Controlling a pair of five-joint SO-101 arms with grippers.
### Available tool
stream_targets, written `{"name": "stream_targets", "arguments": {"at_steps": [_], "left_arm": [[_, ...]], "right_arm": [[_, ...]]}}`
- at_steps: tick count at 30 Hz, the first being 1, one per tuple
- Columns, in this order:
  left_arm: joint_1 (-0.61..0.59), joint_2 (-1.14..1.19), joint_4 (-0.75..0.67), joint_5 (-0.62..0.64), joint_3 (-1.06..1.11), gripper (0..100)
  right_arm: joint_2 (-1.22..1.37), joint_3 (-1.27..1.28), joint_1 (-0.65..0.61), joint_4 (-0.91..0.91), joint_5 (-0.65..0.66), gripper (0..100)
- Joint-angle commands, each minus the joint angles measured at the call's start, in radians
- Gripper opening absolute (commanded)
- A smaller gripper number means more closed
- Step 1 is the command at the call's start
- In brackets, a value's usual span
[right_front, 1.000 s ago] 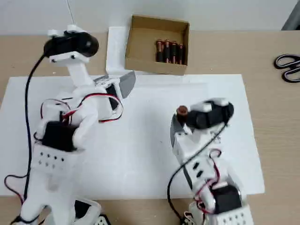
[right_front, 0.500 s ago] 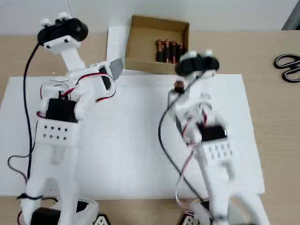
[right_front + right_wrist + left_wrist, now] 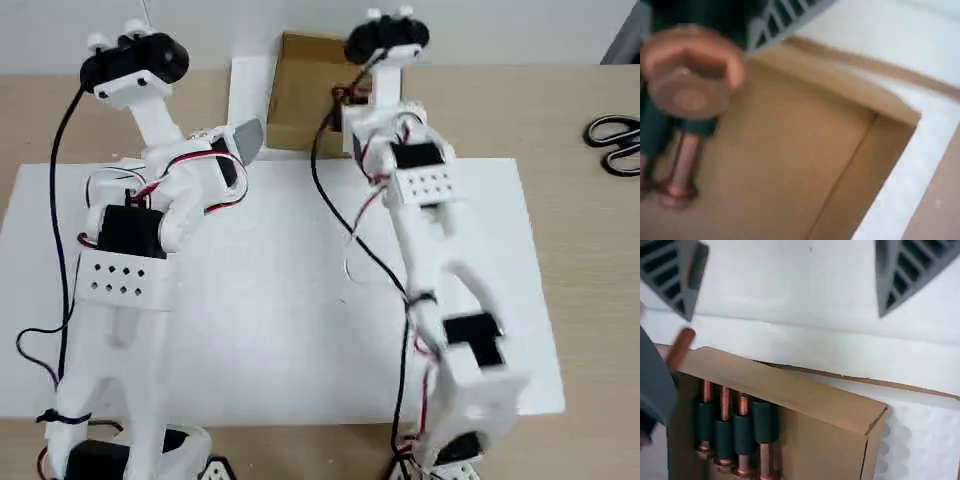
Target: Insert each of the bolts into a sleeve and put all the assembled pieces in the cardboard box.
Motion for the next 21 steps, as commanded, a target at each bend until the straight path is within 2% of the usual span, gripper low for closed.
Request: {"name": "stream_targets", "arguments": {"at_steps": [1,7,13,21], "left_arm": [[-0.003,-0.002,-0.003,0.000,-0.036,23],[-0.003,-0.002,-0.002,0.000,-0.036,23],[-0.003,-0.002,-0.002,0.000,-0.036,23],[-0.003,-0.002,0.041,-0.002,-0.036,23]], "right_arm": [[0.153,-0.308,0.005,-0.027,0.028,0.5],[0.472,-0.672,-0.004,-0.027,0.071,0.6],[0.759,-0.990,-0.053,-0.027,0.190,0.6],[0.964,-1.252,-0.088,-0.019,0.206,0.8]]}}
